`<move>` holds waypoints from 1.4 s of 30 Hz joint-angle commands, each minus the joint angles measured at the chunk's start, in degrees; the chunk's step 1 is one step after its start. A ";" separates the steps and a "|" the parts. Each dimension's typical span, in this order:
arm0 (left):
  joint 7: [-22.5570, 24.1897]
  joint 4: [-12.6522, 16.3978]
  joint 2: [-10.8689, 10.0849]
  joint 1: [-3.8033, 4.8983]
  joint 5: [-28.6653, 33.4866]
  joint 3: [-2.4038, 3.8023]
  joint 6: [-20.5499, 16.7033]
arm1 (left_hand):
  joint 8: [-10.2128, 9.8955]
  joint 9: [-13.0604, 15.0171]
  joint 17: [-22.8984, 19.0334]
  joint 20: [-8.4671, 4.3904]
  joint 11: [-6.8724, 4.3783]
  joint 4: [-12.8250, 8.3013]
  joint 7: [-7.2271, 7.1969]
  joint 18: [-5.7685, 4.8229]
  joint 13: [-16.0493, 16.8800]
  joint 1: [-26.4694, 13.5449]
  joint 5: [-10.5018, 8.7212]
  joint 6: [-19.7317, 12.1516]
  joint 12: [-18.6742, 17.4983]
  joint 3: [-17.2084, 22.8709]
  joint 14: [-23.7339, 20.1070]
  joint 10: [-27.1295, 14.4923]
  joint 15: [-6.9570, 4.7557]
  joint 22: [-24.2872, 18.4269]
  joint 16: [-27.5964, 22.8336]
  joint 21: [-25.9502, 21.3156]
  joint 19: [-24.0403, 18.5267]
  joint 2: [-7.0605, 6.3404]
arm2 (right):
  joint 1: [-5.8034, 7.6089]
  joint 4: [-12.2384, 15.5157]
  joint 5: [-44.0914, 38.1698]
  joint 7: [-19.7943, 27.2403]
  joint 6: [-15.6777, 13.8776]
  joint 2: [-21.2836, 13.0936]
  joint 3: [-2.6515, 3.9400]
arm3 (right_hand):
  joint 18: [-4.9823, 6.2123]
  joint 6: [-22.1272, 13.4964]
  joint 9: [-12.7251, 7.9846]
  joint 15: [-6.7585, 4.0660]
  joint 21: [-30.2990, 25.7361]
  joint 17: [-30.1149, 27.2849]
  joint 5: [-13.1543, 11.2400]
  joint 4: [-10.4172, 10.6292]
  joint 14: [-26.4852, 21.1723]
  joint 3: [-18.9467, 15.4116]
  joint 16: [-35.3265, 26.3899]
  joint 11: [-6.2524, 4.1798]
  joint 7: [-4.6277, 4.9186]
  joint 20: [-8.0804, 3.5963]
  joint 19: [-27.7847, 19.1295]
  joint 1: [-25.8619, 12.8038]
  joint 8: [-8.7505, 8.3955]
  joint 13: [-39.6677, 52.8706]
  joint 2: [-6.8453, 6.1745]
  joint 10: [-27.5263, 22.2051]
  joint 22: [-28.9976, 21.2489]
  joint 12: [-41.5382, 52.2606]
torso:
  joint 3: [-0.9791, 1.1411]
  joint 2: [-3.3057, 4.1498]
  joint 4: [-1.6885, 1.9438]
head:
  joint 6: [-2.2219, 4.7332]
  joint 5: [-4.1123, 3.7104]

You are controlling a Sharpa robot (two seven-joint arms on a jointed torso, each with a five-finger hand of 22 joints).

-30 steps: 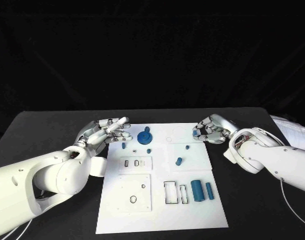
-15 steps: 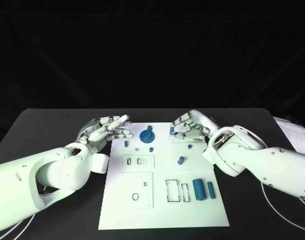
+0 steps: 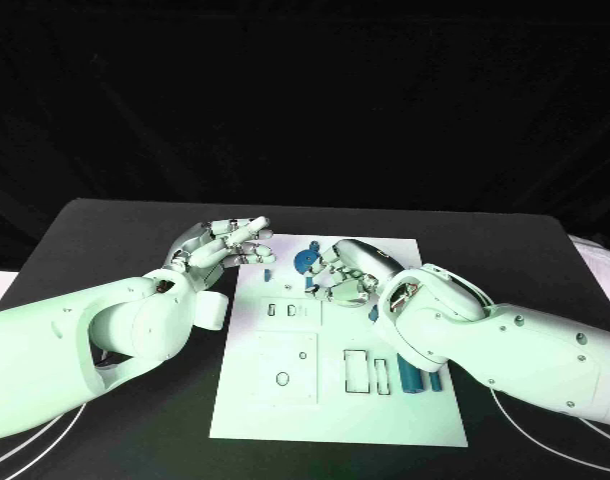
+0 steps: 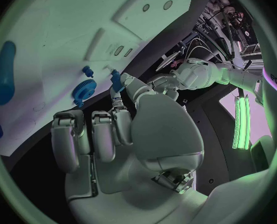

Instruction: Assemble the parts on the task board

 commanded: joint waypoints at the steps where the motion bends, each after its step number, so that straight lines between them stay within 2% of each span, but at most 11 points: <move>1: 0.29 -0.02 0.14 0.02 0.26 0.04 1.33 | -0.23 -0.08 0.08 0.08 -0.15 -0.45 0.02 0.00 -0.08 0.56 0.18 0.35 -0.40 0.00 -0.23 -0.07 -0.03 0.08 -0.02 -0.23 0.34 0.17 | -0.14 -0.34 -4.15 -3.07 3.51 0.95 -0.28 | -0.10 -0.06 0.71 -0.32 0.00 10.05 -0.11 0.61 4.87 0.78 -0.31 -0.29 -0.13 -0.44 2.63 -0.35 0.13 6.17 0.03 0.31 10.29 -0.39 | 0.01 0.02 -0.13 | -0.31 0.49; 8: 0.32 -0.19 0.35 0.02 0.26 0.04 1.36 | -0.24 -0.08 0.10 0.07 -0.15 -0.49 0.03 0.00 -0.09 0.59 0.18 0.36 -0.40 0.00 -0.23 -0.06 -0.04 0.08 -0.03 -0.23 0.34 0.18 | -0.35 -1.19 -5.90 -3.69 5.48 2.83 -1.21 | -0.07 -0.06 0.71 -0.31 -0.03 9.93 -0.12 0.60 4.85 0.78 -0.37 -0.29 -0.14 -0.44 2.57 -0.36 0.12 6.15 0.01 0.29 10.19 -0.42 | 0.02 0.07 -0.09 | -0.74 0.84; 13: 0.26 -0.23 0.43 0.02 0.26 0.04 1.39 | -0.24 -0.08 0.11 0.07 -0.15 -0.49 0.04 0.00 -0.09 0.59 0.18 0.36 -0.40 0.00 -0.23 -0.06 -0.04 0.08 -0.03 -0.23 0.34 0.19 | -0.64 -1.83 -6.50 -4.18 6.43 3.69 -1.62 | -0.06 -0.06 0.72 -0.31 -0.06 9.87 -0.17 0.59 4.83 0.77 -0.41 -0.29 -0.13 -0.43 2.52 -0.46 0.09 6.13 -0.06 0.27 10.12 -0.45 | 0.14 0.06 0.00 | -1.10 1.35; 20: 0.21 -0.24 0.42 0.02 0.26 0.04 1.40 | -0.24 -0.08 0.11 0.07 -0.15 -0.49 0.04 0.00 -0.09 0.59 0.18 0.36 -0.40 0.00 -0.23 -0.06 -0.04 0.08 -0.03 -0.23 0.34 0.19 | -0.77 -2.46 -6.65 -4.62 7.48 3.91 -1.79 | -0.05 -0.06 0.72 -0.31 -0.08 9.85 -0.22 0.62 4.83 0.76 -0.42 -0.27 -0.12 -0.43 2.49 -0.57 0.07 6.09 -0.09 0.24 10.09 -0.52 | 0.04 0.04 -0.07 | -1.45 1.71; 25: 0.17 -0.21 0.39 0.01 0.27 0.04 1.50 | -0.26 -0.09 0.14 0.07 -0.13 -0.50 0.07 0.00 -0.10 0.57 0.18 0.36 -0.41 -0.03 -0.23 -0.07 -0.03 0.09 -0.03 -0.23 0.34 0.21 | -0.92 -2.53 -6.71 -5.10 8.09 3.72 -1.85 | -0.05 -0.05 0.73 -0.30 -0.08 9.84 -0.23 0.63 4.83 0.76 -0.43 -0.27 -0.12 -0.42 2.48 -0.62 0.06 6.14 -0.10 0.27 10.07 -0.46 | 0.19 0.07 -0.12 | -1.64 1.76; 28: 0.17 -0.23 0.35 0.01 0.27 0.04 1.49 | -0.26 -0.09 0.14 0.07 -0.13 -0.50 0.07 0.00 -0.10 0.57 0.18 0.36 -0.41 -0.03 -0.23 -0.07 -0.03 0.09 -0.03 -0.23 0.34 0.21 | -1.01 -2.48 -6.86 -5.44 8.10 3.54 -1.86 | -0.05 -0.05 0.73 -0.30 -0.08 9.84 -0.23 0.63 4.83 0.76 -0.43 -0.27 -0.12 -0.42 2.48 -0.62 0.06 6.14 -0.10 0.27 10.07 -0.46 | 0.09 0.02 -0.10 | -1.74 1.71; 33: 0.14 -0.26 0.35 0.01 0.27 0.04 1.54 | -0.26 -0.09 0.14 0.07 -0.13 -0.50 0.07 0.00 -0.10 0.57 0.18 0.36 -0.41 -0.03 -0.23 -0.07 -0.03 0.09 -0.03 -0.23 0.34 0.21 | -1.16 -2.16 -7.13 -5.85 8.11 3.16 -1.87 | -0.04 -0.03 0.74 -0.30 -0.09 9.81 -0.24 0.64 4.82 0.76 -0.45 -0.27 -0.13 -0.42 2.46 -0.67 0.06 6.13 -0.11 0.26 10.05 -0.47 | 0.10 0.05 -0.03 | -1.79 1.72; 36: 0.12 -0.30 0.35 0.01 0.27 0.04 1.55 | -0.26 -0.09 0.14 0.07 -0.13 -0.50 0.07 0.00 -0.10 0.57 0.18 0.36 -0.41 -0.03 -0.23 -0.07 -0.03 0.09 -0.03 -0.23 0.34 0.21 | -1.27 -1.84 -7.21 -5.93 8.62 2.89 -1.87 | -0.04 0.01 0.76 -0.30 -0.10 9.78 -0.26 0.61 4.81 0.73 -0.47 -0.29 -0.14 -0.41 2.45 -0.75 0.05 6.12 -0.22 0.25 10.04 -0.50 | 0.13 0.02 -0.08 | -1.83 1.78; 42: 0.27 -0.21 0.36 0.01 0.27 0.04 1.57 | -0.26 -0.09 0.14 0.07 -0.13 -0.50 0.07 0.00 -0.10 0.57 0.18 0.36 -0.41 -0.03 -0.23 -0.07 -0.03 0.09 -0.03 -0.23 0.34 0.21 | -1.39 -1.66 -7.00 -5.89 10.39 2.87 -1.87 | -0.03 0.08 0.79 -0.30 -0.11 9.72 -0.30 0.59 4.80 0.62 -0.51 -0.29 -0.15 -0.40 2.43 -1.01 0.02 6.16 -0.50 0.28 10.01 -0.46 | 0.02 0.06 -0.11 | -1.96 1.77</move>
